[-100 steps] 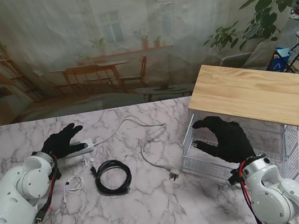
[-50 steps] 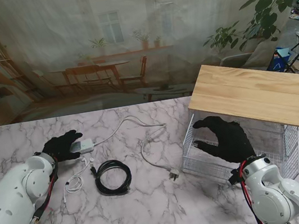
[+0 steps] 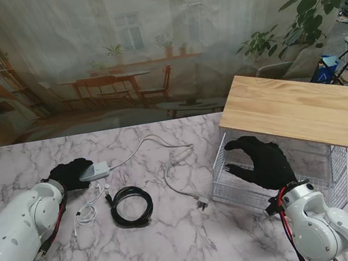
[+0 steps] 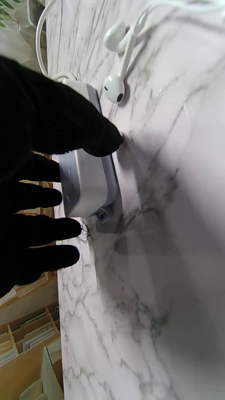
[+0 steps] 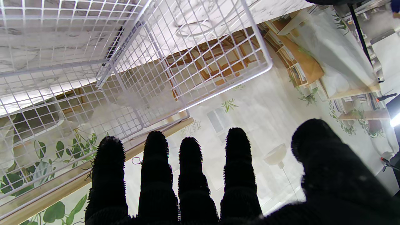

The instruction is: Load the small electronics into the mesh drawer

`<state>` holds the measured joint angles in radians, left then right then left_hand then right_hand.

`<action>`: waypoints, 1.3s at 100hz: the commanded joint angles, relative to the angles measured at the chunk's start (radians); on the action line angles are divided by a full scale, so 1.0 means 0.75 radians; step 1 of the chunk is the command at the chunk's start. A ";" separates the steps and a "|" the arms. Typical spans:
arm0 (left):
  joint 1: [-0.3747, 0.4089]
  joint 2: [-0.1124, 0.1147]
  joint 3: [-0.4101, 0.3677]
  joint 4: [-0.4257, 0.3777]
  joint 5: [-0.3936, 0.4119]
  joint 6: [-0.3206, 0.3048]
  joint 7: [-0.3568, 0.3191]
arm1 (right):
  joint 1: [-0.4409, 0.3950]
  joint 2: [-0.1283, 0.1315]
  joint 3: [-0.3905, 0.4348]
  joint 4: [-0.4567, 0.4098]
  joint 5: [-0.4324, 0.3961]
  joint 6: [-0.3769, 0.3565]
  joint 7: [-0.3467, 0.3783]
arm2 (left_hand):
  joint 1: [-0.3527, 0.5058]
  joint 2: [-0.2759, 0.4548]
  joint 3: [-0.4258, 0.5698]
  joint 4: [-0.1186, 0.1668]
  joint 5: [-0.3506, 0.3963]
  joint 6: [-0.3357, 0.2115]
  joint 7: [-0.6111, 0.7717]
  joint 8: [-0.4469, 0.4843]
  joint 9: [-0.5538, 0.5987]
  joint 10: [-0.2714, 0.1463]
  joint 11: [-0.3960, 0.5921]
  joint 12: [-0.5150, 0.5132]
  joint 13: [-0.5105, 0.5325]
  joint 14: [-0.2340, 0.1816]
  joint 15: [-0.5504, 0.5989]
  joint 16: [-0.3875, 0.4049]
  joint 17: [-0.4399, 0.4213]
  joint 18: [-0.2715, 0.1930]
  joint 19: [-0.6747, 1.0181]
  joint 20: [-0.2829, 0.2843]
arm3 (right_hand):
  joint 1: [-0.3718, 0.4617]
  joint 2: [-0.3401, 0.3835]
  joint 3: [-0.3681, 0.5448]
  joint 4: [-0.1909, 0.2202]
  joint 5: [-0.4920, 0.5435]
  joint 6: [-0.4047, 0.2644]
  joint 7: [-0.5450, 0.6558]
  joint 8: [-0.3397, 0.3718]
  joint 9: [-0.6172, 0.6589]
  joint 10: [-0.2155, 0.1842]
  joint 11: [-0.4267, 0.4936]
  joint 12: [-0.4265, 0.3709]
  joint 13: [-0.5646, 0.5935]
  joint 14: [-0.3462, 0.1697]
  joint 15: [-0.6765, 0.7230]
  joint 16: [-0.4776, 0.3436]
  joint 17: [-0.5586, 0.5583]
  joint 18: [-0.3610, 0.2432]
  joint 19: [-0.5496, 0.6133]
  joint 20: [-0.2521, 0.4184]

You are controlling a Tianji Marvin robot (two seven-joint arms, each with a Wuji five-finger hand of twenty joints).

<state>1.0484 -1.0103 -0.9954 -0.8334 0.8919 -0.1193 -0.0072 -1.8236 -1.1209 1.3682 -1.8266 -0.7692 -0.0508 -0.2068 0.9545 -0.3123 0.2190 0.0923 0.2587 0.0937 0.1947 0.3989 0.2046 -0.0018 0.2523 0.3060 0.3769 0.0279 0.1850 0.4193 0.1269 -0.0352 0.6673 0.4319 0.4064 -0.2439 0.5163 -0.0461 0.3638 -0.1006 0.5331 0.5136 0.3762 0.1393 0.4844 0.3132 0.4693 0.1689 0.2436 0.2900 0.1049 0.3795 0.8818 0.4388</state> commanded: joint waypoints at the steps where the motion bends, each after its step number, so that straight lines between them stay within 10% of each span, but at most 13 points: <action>1: -0.013 -0.008 0.015 0.018 -0.009 0.019 -0.017 | 0.000 -0.002 -0.004 0.005 0.003 0.009 0.004 | 0.080 0.022 -0.027 -0.038 -0.018 -0.030 0.050 0.028 0.050 -0.023 0.028 0.034 0.033 -0.014 0.042 0.030 0.003 -0.033 0.042 -0.006 | 0.007 0.048 -0.025 0.031 0.027 0.034 -0.030 -0.018 0.004 -0.006 -0.022 0.000 -0.011 -0.011 -0.096 -0.003 -0.027 0.002 -0.024 0.005; 59: -0.103 -0.037 0.216 0.178 -0.091 0.040 0.129 | 0.007 -0.003 -0.007 0.014 0.010 0.007 0.000 | 0.224 0.090 -0.059 -0.063 0.117 -0.183 0.410 0.139 0.418 -0.035 0.242 0.246 0.188 0.094 0.294 0.292 0.119 0.017 0.259 0.102 | 0.009 0.053 -0.027 0.032 0.029 0.036 -0.029 -0.017 0.004 -0.006 -0.021 0.000 -0.012 -0.013 -0.095 -0.003 -0.028 0.000 -0.028 0.011; 74: -0.110 -0.052 0.240 0.214 -0.115 0.043 0.197 | 0.005 -0.004 -0.006 0.013 0.011 0.007 -0.004 | 0.421 0.072 -0.042 -0.091 0.213 -0.185 0.597 0.239 0.765 -0.019 0.023 0.662 0.337 0.138 0.429 0.439 0.238 0.054 0.406 0.153 | 0.009 0.053 -0.027 0.032 0.031 0.037 -0.028 -0.016 0.009 -0.007 -0.018 0.002 -0.013 -0.012 -0.095 -0.003 -0.028 0.000 -0.029 0.012; 91: -0.060 -0.060 0.137 0.166 -0.105 0.045 0.239 | -0.003 -0.006 -0.001 0.010 0.010 0.004 -0.019 | 0.449 0.049 0.038 -0.106 0.314 -0.177 0.770 0.314 0.945 0.001 0.008 0.753 0.477 0.188 0.495 0.588 0.344 0.097 0.517 0.189 | 0.011 0.055 -0.027 0.032 0.030 0.038 -0.028 -0.016 0.009 -0.003 -0.017 0.003 -0.012 -0.011 -0.094 -0.002 -0.027 0.000 -0.029 0.014; 130: 0.081 -0.023 -0.188 -0.066 0.068 -0.045 0.204 | -0.019 -0.009 0.011 0.002 0.012 -0.012 -0.036 | 0.449 0.039 0.063 -0.103 0.384 -0.187 0.817 0.314 1.000 0.002 0.020 0.757 0.529 0.205 0.514 0.555 0.394 0.109 0.546 0.198 | 0.012 0.056 -0.027 0.033 0.030 0.040 -0.028 -0.016 0.015 -0.006 -0.014 0.005 -0.012 -0.012 -0.093 -0.002 -0.027 0.000 -0.029 0.016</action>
<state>1.1078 -1.0438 -1.1212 -0.8509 0.9211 -0.1397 0.1624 -1.8318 -1.1251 1.3755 -1.8213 -0.7612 -0.0556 -0.2326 1.0810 -0.4442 0.0720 -0.0550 0.4044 0.0772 0.5818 0.5585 0.7808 0.0737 0.1176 0.7964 0.7518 0.1305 0.5388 0.8429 0.4040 0.0784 1.0492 0.5591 0.4064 -0.2439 0.5098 -0.0461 0.3638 -0.0887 0.5332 0.5135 0.3762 0.1393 0.4844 0.3132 0.4693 0.1690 0.2436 0.2900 0.1048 0.3797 0.8790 0.4388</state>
